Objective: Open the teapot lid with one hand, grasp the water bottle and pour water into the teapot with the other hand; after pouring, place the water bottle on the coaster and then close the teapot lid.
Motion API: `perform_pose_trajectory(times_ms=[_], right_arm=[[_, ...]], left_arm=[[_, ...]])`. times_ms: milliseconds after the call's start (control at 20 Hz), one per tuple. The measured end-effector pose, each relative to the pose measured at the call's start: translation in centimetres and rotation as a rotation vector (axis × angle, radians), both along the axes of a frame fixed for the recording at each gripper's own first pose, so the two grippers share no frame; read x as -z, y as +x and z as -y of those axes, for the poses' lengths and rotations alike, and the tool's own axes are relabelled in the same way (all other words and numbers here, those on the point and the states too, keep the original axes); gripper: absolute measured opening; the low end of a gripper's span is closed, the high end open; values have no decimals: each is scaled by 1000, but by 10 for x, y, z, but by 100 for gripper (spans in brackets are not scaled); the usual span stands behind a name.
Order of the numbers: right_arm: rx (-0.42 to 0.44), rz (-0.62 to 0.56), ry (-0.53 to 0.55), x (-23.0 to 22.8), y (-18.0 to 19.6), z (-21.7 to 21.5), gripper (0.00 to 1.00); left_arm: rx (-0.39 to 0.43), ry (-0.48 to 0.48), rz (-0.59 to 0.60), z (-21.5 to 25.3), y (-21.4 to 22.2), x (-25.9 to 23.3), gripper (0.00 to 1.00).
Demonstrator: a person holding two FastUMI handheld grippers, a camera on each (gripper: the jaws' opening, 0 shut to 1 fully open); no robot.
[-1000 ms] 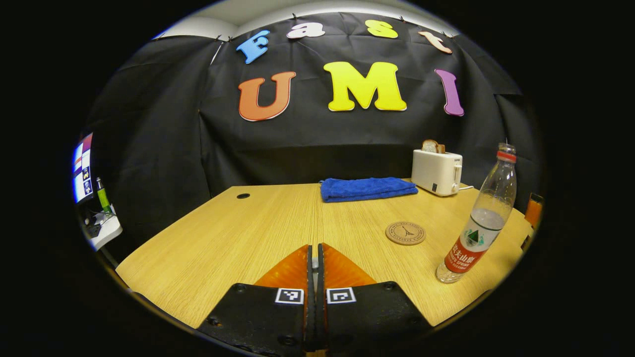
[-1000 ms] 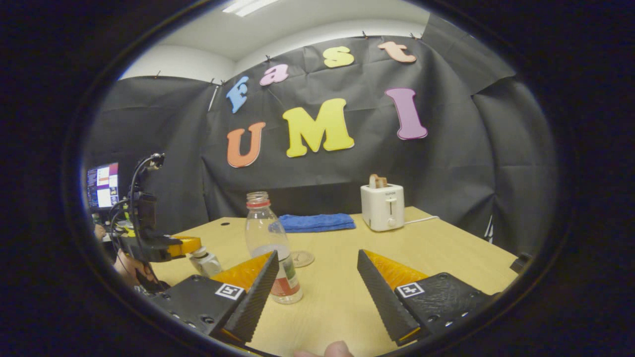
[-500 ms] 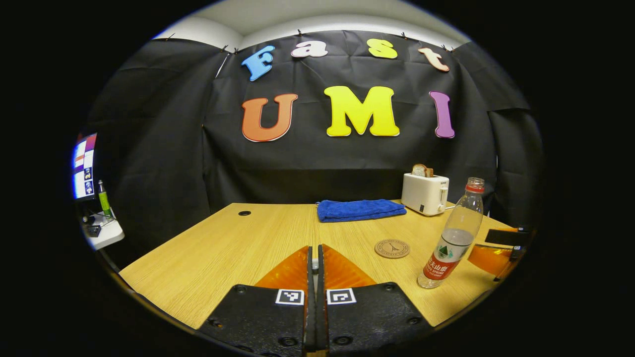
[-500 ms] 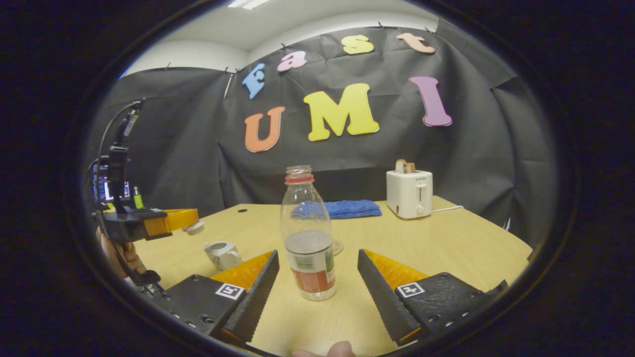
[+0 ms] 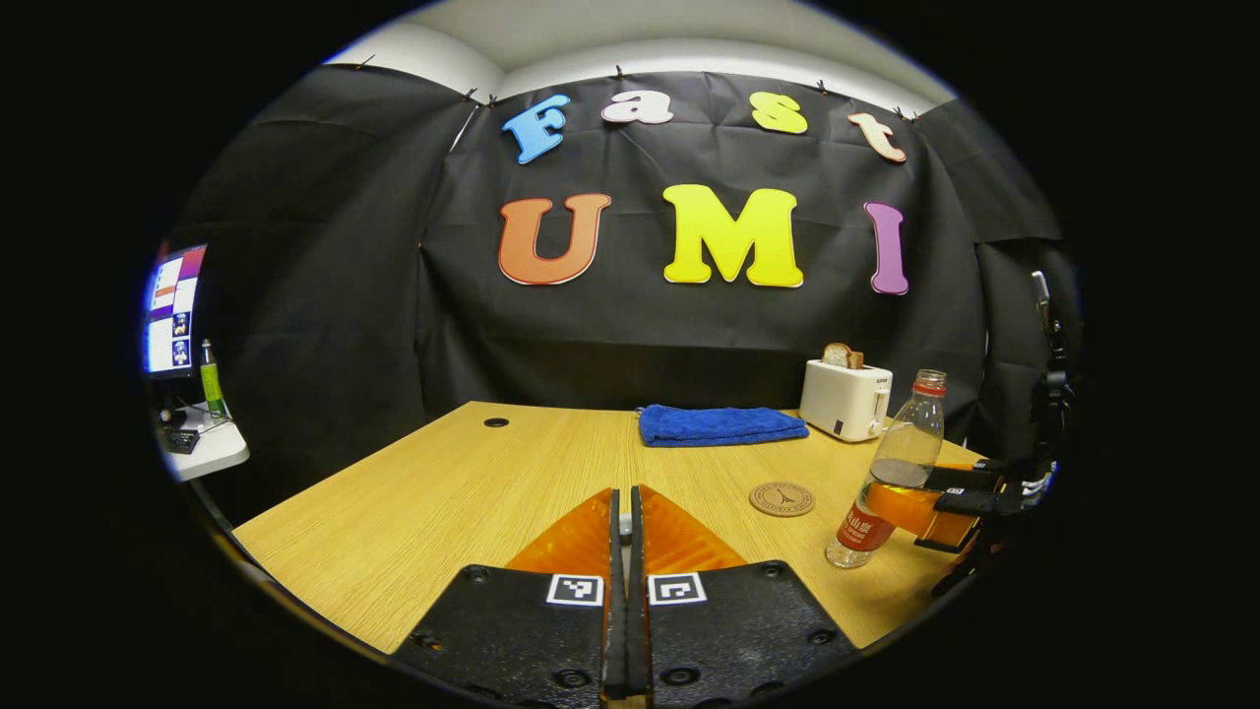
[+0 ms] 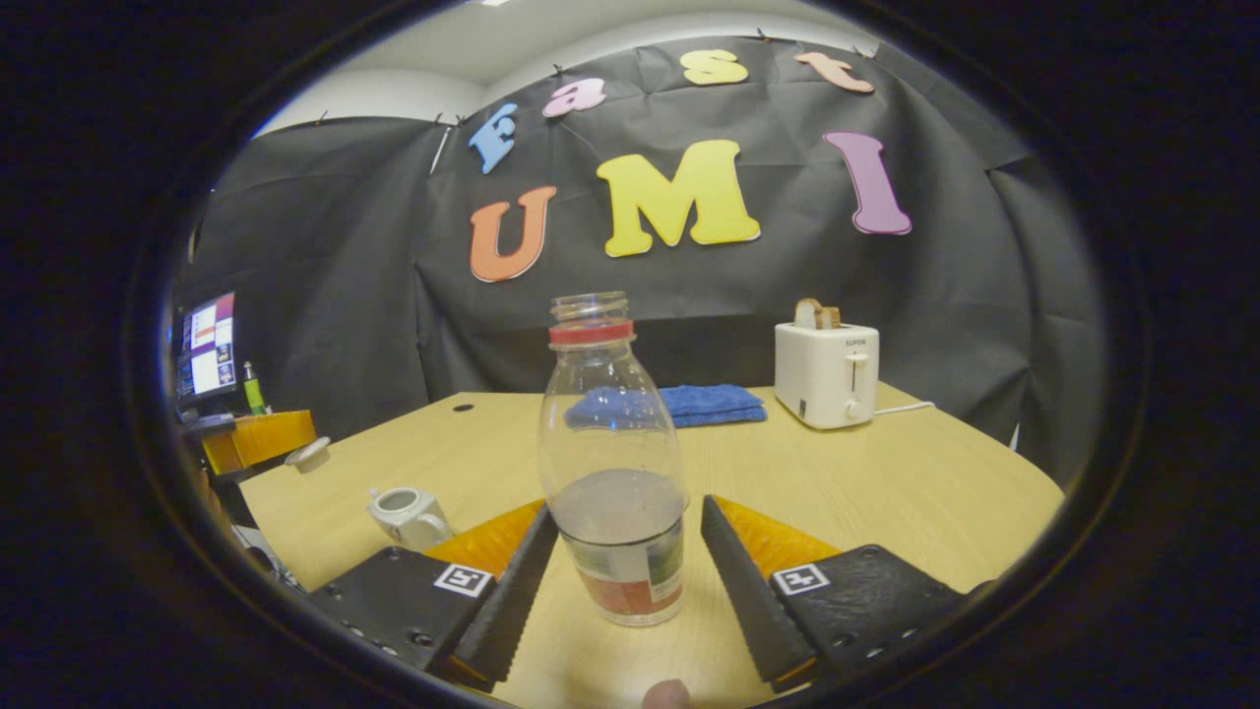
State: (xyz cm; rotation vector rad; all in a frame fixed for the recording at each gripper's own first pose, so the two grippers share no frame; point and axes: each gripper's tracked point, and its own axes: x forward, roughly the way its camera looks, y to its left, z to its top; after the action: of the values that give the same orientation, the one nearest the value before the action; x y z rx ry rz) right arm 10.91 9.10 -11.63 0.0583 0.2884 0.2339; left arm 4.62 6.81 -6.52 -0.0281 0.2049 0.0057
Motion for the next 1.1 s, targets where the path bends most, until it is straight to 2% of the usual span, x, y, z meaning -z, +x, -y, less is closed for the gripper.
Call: perform_pose_trajectory(times_ms=[100, 250, 350, 500, 800, 1100], right_arm=[[-10, -4, -13, -1, 1, -5, 76], [-43, 3, -96, -4, 9, -13, 73], [-64, 31, -205, -12, 14, -16, 70], [-117, 71, -436, -17, 33, -26, 70], [-216, 158, -871, -11, 58, -48, 72], [-293, 223, -1115, 5, 74, -74, 72]], left_arm=[[-5, -7, 3, -6, 2, 0, 3], [-11, -12, 6, -11, 2, 3, 2], [-12, -23, 17, -16, 2, 1, 2], [-20, -36, 41, -26, 5, -2, 2], [-55, -45, 66, -48, 8, -5, 2], [-54, -22, 55, -61, 10, 2, 2]])
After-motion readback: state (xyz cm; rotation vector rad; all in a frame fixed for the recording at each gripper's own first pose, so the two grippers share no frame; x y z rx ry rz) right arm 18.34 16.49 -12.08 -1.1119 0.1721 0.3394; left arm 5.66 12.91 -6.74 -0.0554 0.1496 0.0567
